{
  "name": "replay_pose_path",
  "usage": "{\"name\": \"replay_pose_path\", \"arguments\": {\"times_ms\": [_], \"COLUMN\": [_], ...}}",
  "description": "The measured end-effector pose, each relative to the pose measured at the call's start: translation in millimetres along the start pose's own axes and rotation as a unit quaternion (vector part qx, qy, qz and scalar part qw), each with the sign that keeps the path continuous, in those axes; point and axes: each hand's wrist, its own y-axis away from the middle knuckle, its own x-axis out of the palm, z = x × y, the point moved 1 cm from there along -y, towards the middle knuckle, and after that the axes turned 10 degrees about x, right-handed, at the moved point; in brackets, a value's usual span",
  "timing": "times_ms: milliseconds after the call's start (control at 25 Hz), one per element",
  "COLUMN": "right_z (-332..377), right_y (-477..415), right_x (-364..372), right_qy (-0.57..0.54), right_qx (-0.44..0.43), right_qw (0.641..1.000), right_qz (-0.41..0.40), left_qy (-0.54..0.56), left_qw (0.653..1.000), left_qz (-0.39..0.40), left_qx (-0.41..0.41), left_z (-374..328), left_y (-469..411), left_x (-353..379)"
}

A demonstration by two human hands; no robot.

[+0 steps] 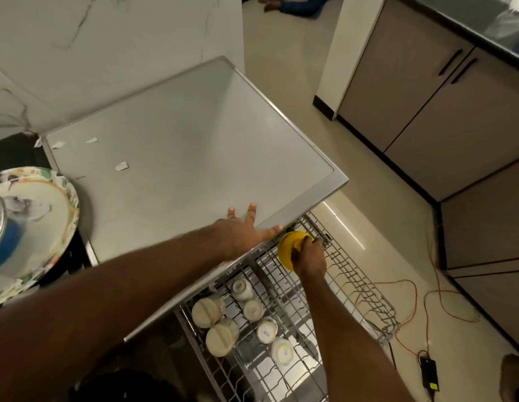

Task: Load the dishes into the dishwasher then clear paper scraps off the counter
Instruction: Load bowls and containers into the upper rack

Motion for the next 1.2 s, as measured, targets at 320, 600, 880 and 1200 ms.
{"name": "replay_pose_path", "arguments": {"times_ms": [320, 600, 880, 1200], "right_z": [6, -2, 13, 106], "right_y": [-22, 24, 125, 214], "right_x": [22, -8, -72, -73], "right_qy": [0.018, -0.007, -0.113, -0.056], "right_qx": [-0.016, -0.042, -0.204, -0.400], "right_qw": [0.989, 0.994, 0.969, 0.911], "right_qz": [0.144, 0.100, -0.085, -0.085], "left_qy": [-0.161, -0.095, -0.059, -0.154], "left_qw": [0.985, 0.995, 0.995, 0.968], "left_qz": [0.055, 0.014, -0.061, -0.197], "left_qx": [0.032, 0.037, 0.054, 0.025], "left_z": [-10, 3, 15, 104], "left_y": [-1, -12, 6, 114], "left_x": [-2, 5, 15, 79]}}
